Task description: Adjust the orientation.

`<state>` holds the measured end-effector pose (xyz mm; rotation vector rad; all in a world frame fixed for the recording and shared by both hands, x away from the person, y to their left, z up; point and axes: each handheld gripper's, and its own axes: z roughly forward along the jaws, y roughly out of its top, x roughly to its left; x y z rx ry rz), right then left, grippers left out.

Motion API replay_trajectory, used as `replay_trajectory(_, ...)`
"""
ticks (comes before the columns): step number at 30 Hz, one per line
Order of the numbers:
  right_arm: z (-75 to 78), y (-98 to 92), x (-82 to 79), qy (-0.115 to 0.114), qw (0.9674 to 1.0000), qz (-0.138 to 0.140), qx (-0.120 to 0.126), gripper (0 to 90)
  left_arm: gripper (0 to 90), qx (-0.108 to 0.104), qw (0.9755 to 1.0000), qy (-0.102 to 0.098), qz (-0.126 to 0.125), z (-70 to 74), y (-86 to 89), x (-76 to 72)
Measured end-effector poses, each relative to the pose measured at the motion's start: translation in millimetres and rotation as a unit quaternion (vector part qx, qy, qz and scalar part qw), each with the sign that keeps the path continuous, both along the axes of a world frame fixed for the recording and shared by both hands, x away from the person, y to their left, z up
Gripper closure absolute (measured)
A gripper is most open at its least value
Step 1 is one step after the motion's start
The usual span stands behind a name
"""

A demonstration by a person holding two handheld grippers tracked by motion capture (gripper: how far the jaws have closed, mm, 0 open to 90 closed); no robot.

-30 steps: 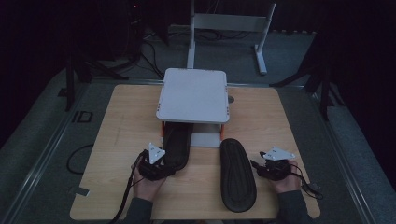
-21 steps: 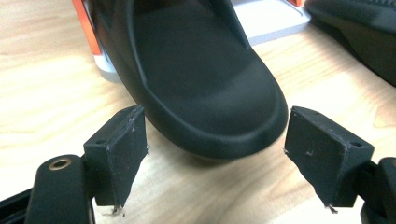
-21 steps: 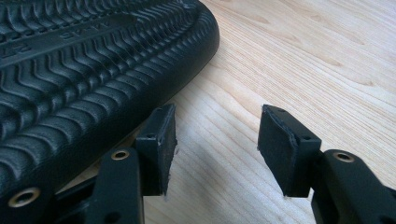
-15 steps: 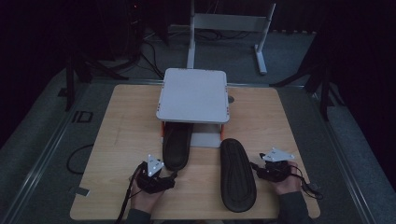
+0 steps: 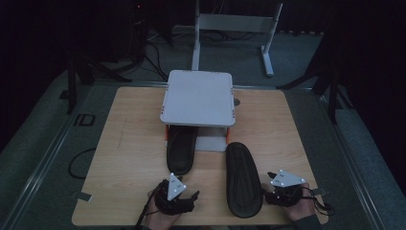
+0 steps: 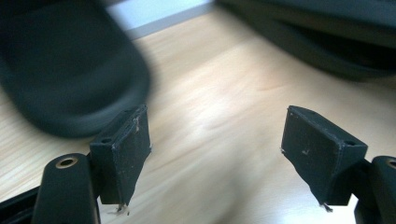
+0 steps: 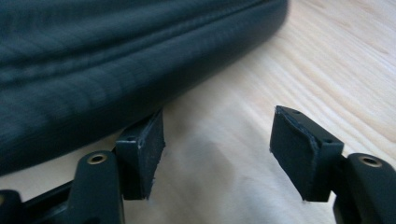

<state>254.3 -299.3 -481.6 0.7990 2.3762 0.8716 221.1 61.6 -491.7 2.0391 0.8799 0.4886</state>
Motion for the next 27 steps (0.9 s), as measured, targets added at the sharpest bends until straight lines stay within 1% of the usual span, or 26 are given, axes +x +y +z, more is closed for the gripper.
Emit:
replay_trajectory(1, -0.5, 1.2, -2.4, -0.001, 1.0, 0.006, -0.003, 33.6, 23.9, 0.006, 0.9999, 0.001, -0.016, -0.4, -7.1, -1.0)
replay_trajectory(2, -0.6, 2.4, -4.4, -0.004, 0.9999, 0.011, -0.006, 33.3, 23.7, 0.014, 0.9993, -0.003, -0.034, -1.2, -14.6, -2.2)
replay_trajectory(3, -0.8, 3.6, -5.6, -0.008, 0.9998, 0.016, -0.007, 32.8, 21.5, 0.022, 0.9988, -0.008, -0.044, -1.6, -20.4, -3.2)
replay_trajectory(4, -0.8, 4.0, -6.0, -0.007, 0.9998, 0.019, -0.006, 32.6, 18.9, 0.03, 0.998, -0.013, -0.055, -2.0, -27.9, -4.2)
replay_trajectory(5, -1.0, 4.4, -5.9, -0.007, 0.9997, 0.022, -0.003, 32.5, 18.0, 0.03, 0.9969, -0.013, -0.072, -2.1, -34.5, -4.8)
replay_trajectory(7, -0.8, 4.7, -5.5, -0.007, 0.9997, 0.025, 0.0, 31.6, 15.0, 0.036, 0.9947, -0.028, -0.092, -1.8, -46.8, -6.6)
replay_trajectory(8, -0.7, 5.0, -5.5, -0.007, 0.9996, 0.027, 0.003, 31.6, 14.5, 0.038, 0.9928, -0.035, -0.108, -1.3, -53.1, -7.1)
replay_trajectory(9, -0.3, 5.2, -5.7, -0.007, 0.9996, 0.028, 0.005, 31.5, 13.9, 0.039, 0.9921, -0.041, -0.112, -1.0, -57.1, -7.5)
replay_trajectory(11, 0.6, 6.9, -6.5, -0.012, 0.9995, 0.031, 0.001, 31.5, 12.2, 0.041, 0.9898, -0.054, -0.125, 1.9, -65.4, -7.3)
replay_trajectory(13, 2.5, 9.4, -7.2, -0.017, 0.9992, 0.035, 0.004, 31.5, 12.2, 0.037, 0.9887, -0.064, -0.13, 5.6, -69.4, -7.5)
replay_trajectory(15, 4.6, 12.6, -8.0, -0.023, 0.9989, 0.04, 0.004, 31.6, 12.2, 0.043, 0.987, -0.083, -0.131, 10.3, -71.5, -9.3)
replay_trajectory(16, 5.4, 13.7, -8.3, -0.025, 0.9988, 0.042, 0.004, 31.7, 12.2, 0.04, 0.9865, -0.085, -0.134, 11.8, -71.1, -9.9)
replay_trajectory(17, 6.0, 14.0, -8.3, -0.027, 0.9987, 0.044, 0.006, 32.4, 12.2, 0.042, 0.9858, -0.09, -0.135, 14.0, -70.2, -11.3)
replay_trajectory(18, 6.9, 13.9, -8.0, -0.025, 0.9986, 0.045, 0.014, 32.6, 12.2, 0.043, 0.9852, -0.094, -0.136, 15.0, -69.7, -12.5)
replay_trajectory(20, 9.0, 14.7, -7.7, -0.028, 0.9983, 0.046, 0.02, 32.9, 12.7, 0.036, 0.9842, -0.104, -0.139, 18.2, -68.2, -16.1)
replay_trajectory(22, 13.1, 17.2, -8.0, -0.034, 0.9977, 0.053, 0.026, 34.9, 13.1, 0.033, 0.9831, -0.113, -0.14, 21.7, -68.1, -18.7)
replay_trajectory(24, 16.2, 20.0, -8.1, -0.037, 0.9971, 0.058, 0.031, 36.7, 13.2, 0.033, 0.981, -0.125, -0.145, 26.0, -68.8, -21.1)
replay_trajectory(25, 17.8, 22.1, -7.9, -0.039, 0.9965, 0.065, 0.035, 37.9, 13.4, 0.03, 0.9804, -0.127, -0.148, 27.4, -69.4, -21.8)
replay_trajectory(27, 20.0, 25.7, -7.9, -0.041, 0.9958, 0.072, 0.037, 40.7, 14.2, 0.032, 0.9788, -0.137, -0.149, 30.8, -71.1, -24.0)
